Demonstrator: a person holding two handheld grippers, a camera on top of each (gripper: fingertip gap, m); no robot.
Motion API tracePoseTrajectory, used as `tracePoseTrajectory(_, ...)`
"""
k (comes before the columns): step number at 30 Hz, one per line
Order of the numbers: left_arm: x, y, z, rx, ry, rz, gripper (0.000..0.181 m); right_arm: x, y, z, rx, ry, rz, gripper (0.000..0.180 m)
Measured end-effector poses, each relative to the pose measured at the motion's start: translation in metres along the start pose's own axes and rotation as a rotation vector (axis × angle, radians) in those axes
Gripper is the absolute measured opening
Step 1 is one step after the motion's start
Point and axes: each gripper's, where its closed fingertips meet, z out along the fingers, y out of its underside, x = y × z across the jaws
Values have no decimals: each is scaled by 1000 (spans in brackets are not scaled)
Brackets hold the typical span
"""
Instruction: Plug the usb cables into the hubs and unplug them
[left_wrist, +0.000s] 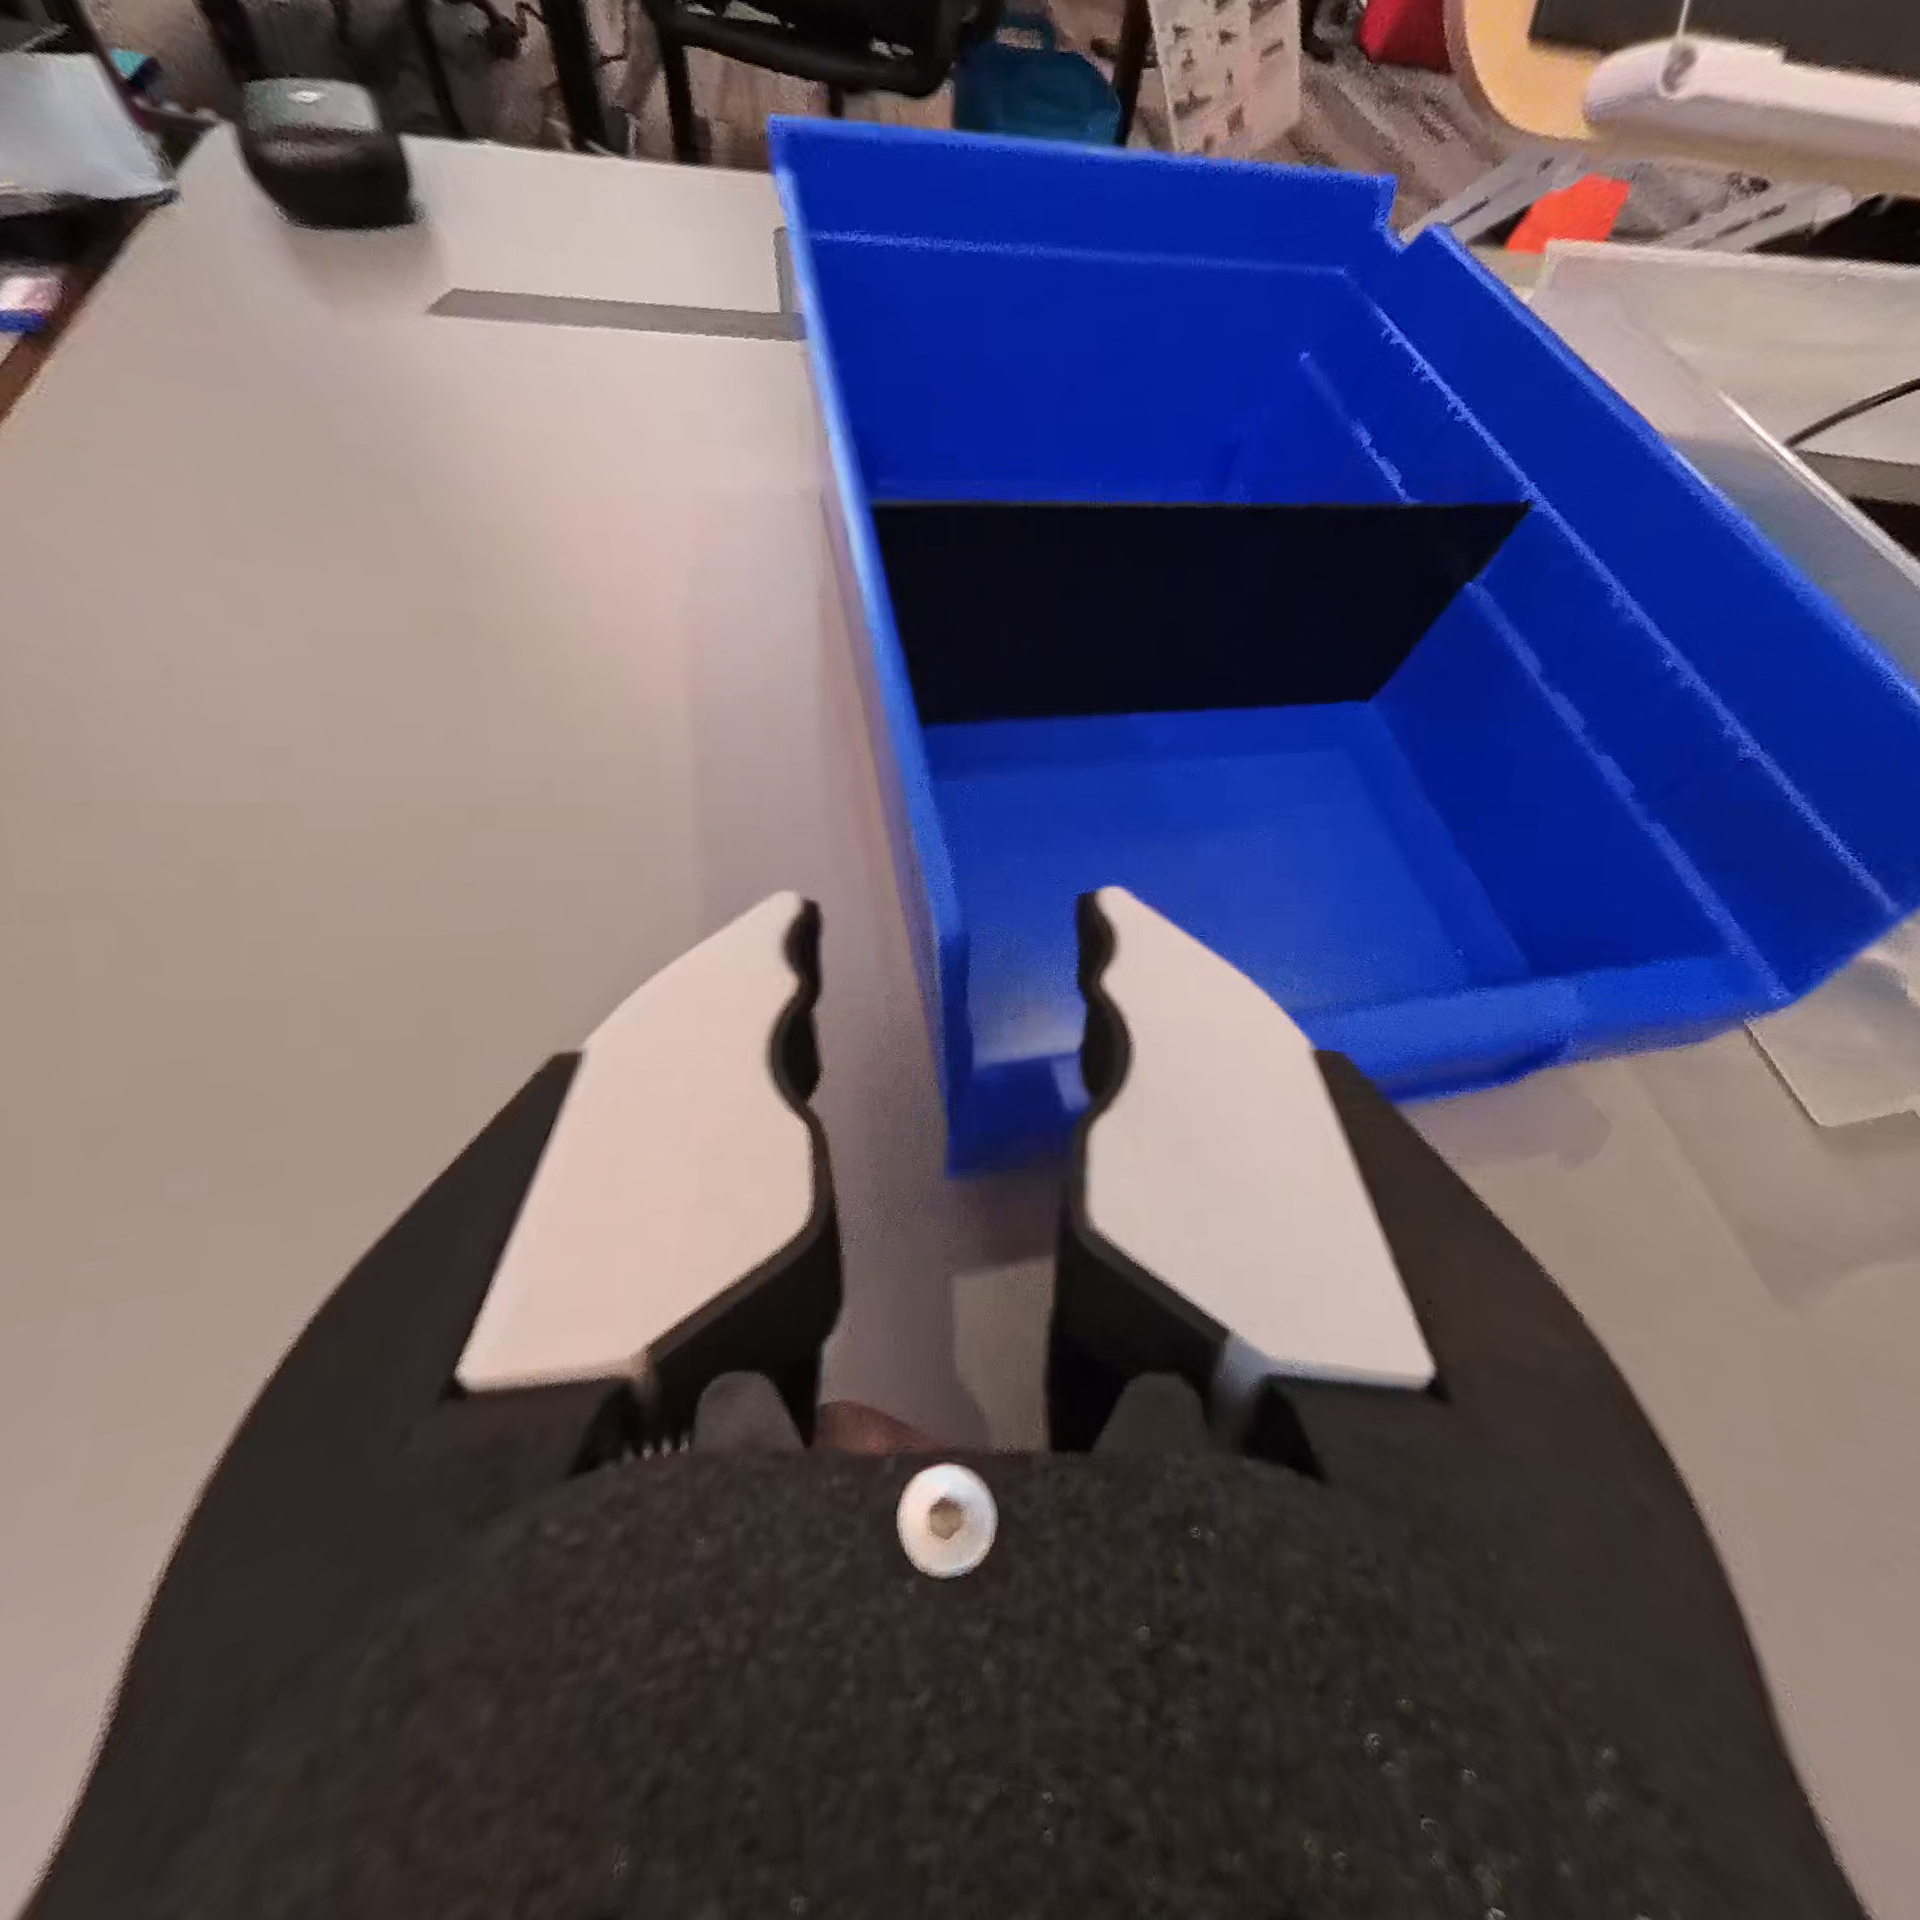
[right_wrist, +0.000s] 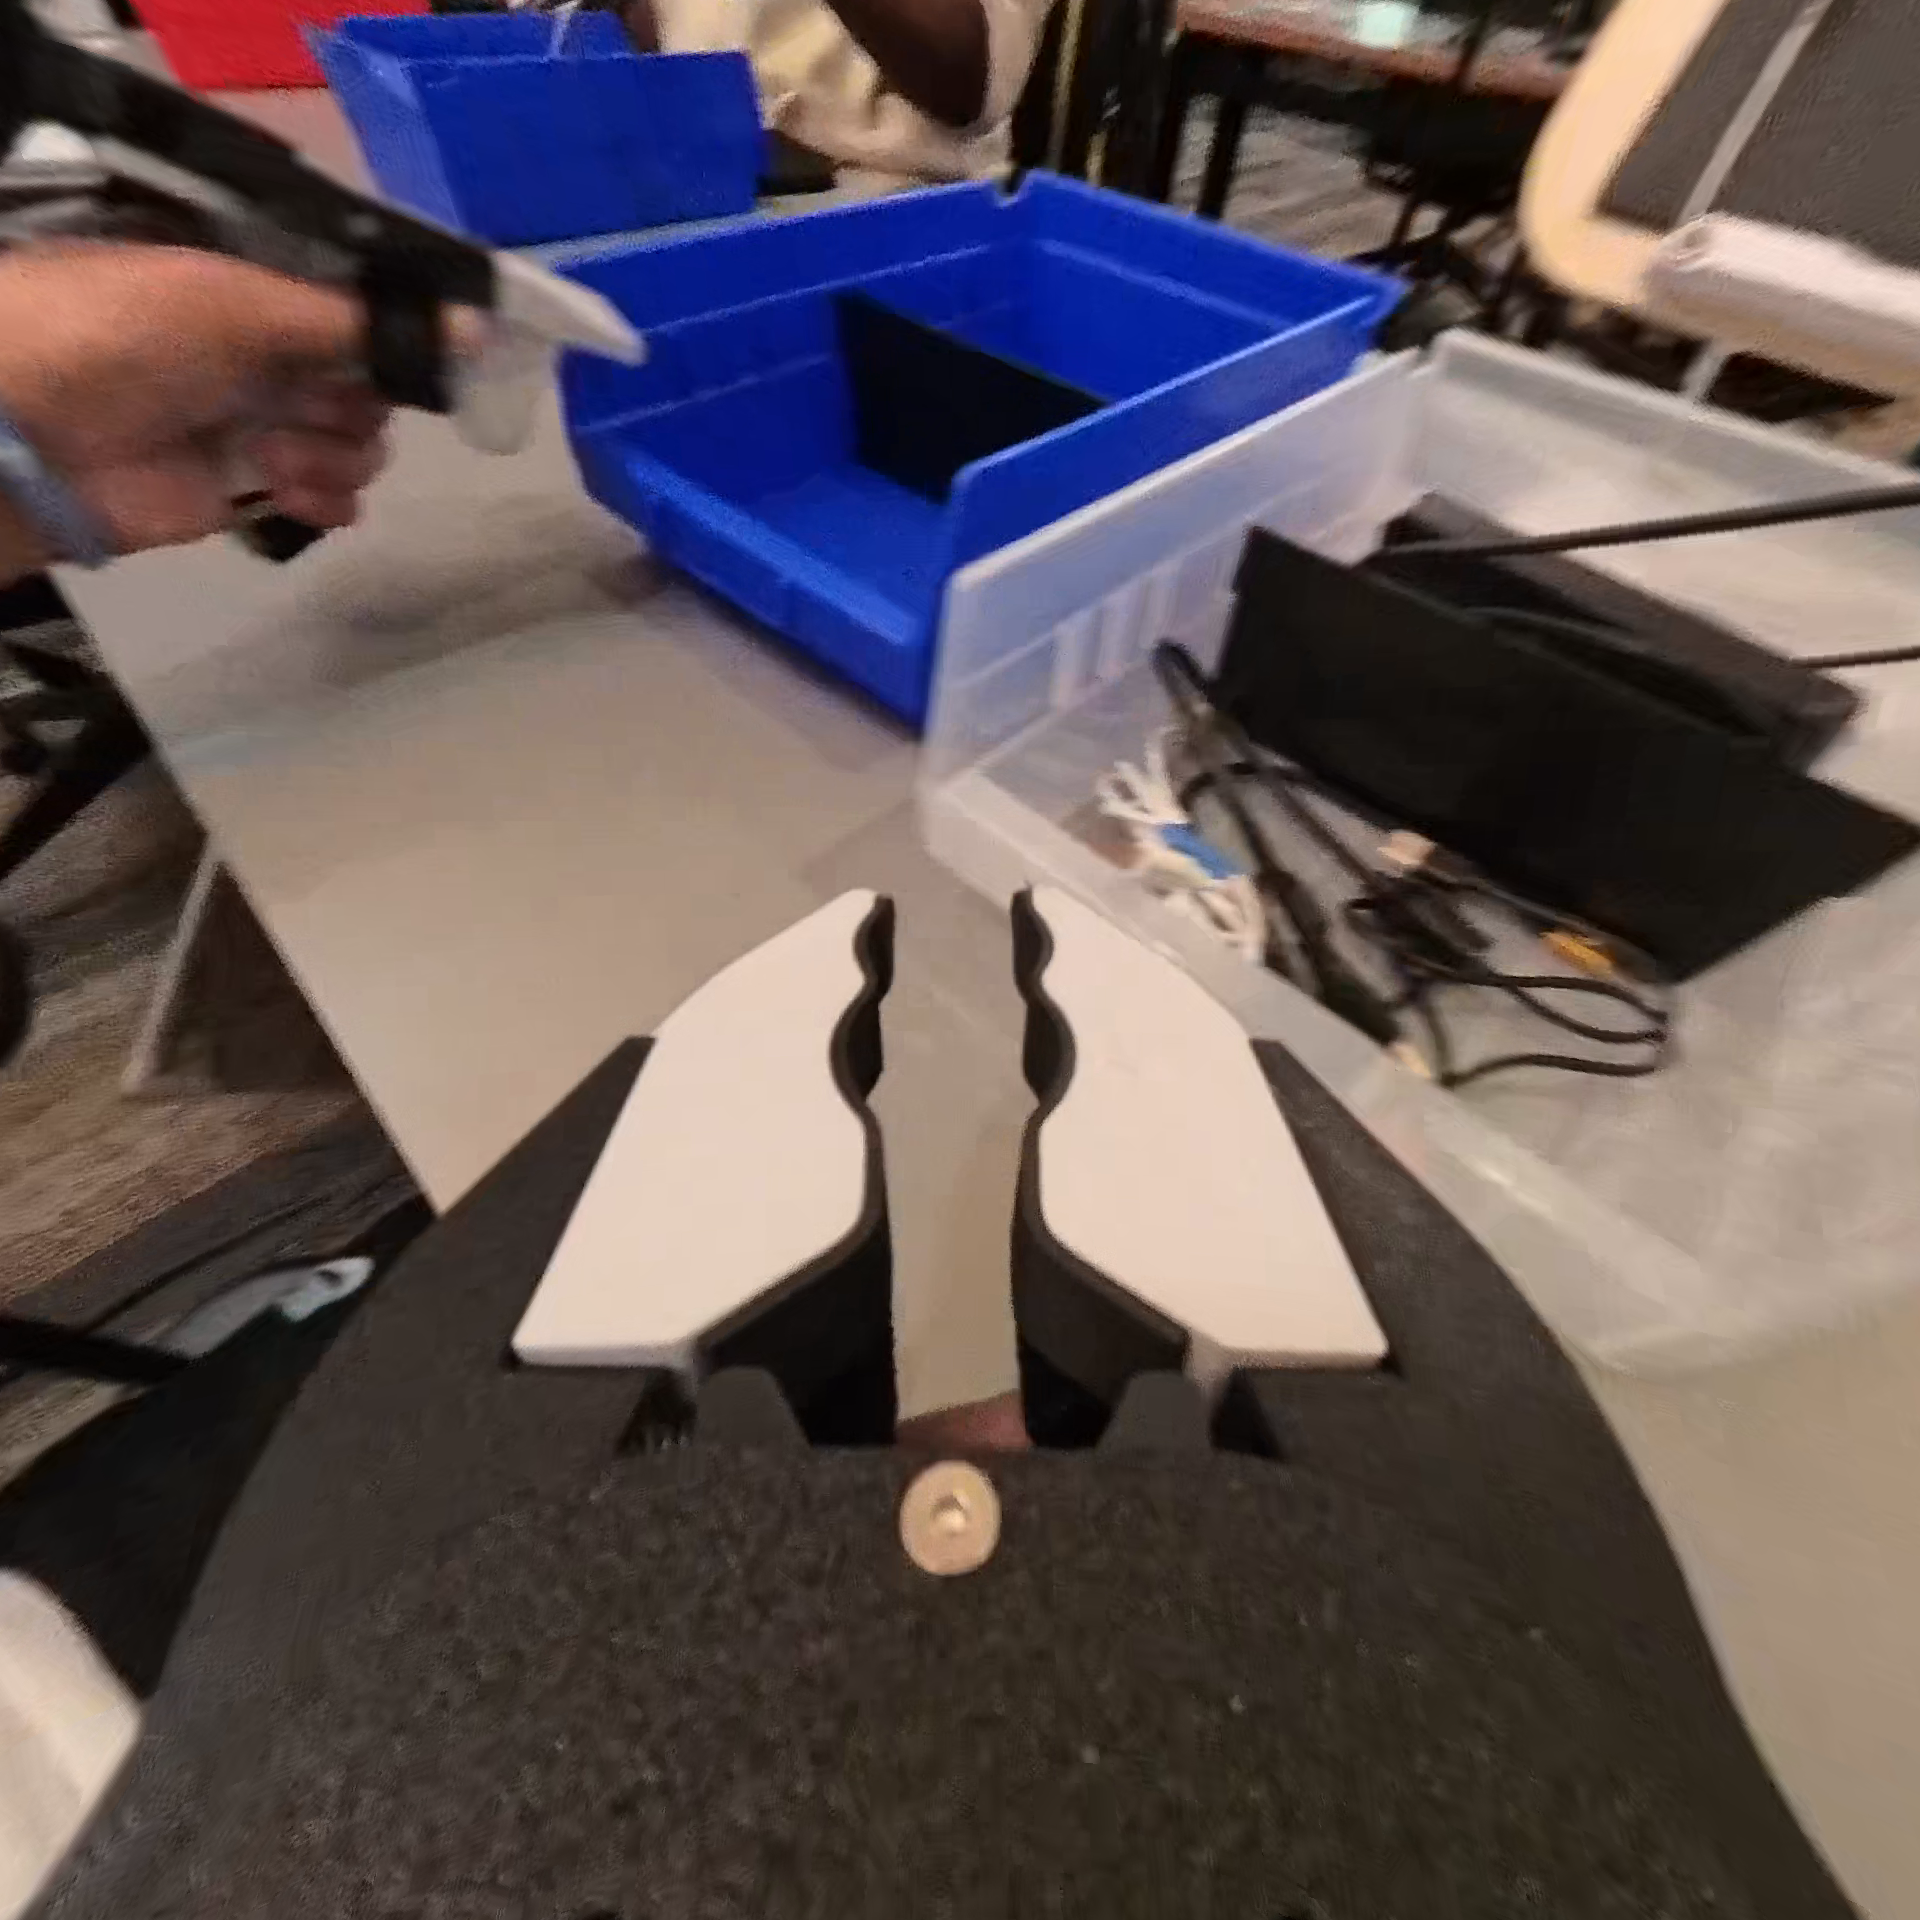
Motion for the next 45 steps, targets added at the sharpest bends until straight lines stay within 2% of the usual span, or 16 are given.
tracePoseTrajectory(2, 2, 2, 19, -55, 19, 7, 14, -28, 8, 20, -42, -64, 52, 24)
tracePoseTrajectory(3, -1, 3, 23, -60, 1, 7, 7, -37, 11, 29, -67, -68, 72, 27)
tracePoseTrajectory(7, -3, 13, 5, -57, -63, 7, 5, -50, 4, 62, -82, -15, 70, 53)
tracePoseTrajectory(10, 8, 30, -24, -53, -90, 2, 5, -48, -10, 82, -57, 70, 80, 64)
tracePoseTrajectory(12, 17, 43, -45, -60, -111, 15, 5, -37, -15, 90, -57, 203, 98, 60)
tracePoseTrajectory(15, 32, 59, -72, -52, -112, 13, 5, -35, -7, 100, -111, 309, 124, 38)
tracePoseTrajectory(17, 37, 66, -86, -36, -129, -2, 6, -47, -4, 101, -130, 277, 150, 31)
tracePoseTrajectory(18, 37, 69, -94, -32, -157, 6, 5, -48, -4, 97, -137, 276, 162, 21)
tracePoseTrajectory(19, 39, 72, -101, -29, -162, 15, 5, -45, -5, 91, -142, 296, 165, 7)
tracePoseTrajectory(23, 59, 61, -128, 49, -208, 59, 5, -44, -24, 65, -85, 324, 91, 5)
tracePoseTrajectory(29, 131, -36, -148, 255, -211, 171, 5, 8, -97, -12, 142, 465, 43, 5)
tracePoseTrajectory(34, 246, -110, -107, 336, -93, 248, 4, 106, -125, -105, 237, 652, 53, 4)
tracePoseTrajectory(37, 336, -130, -68, 337, 22, 270, 4, 179, -109, -164, 234, 768, 117, 4)
tracePoseTrajectory(41, 451, -128, -2, 273, 123, 245, 4, 284, -57, -222, 136, 870, 238, 4)
tracePoseTrajectory(43, 499, -118, 37, 198, 162, 233, 3, 329, -23, -241, 65, 879, 280, 4)
tracePoseTrajectory(45, 539, -92, 74, 124, 181, 259, 3, 365, 19, -257, -20, 902, 308, 4)
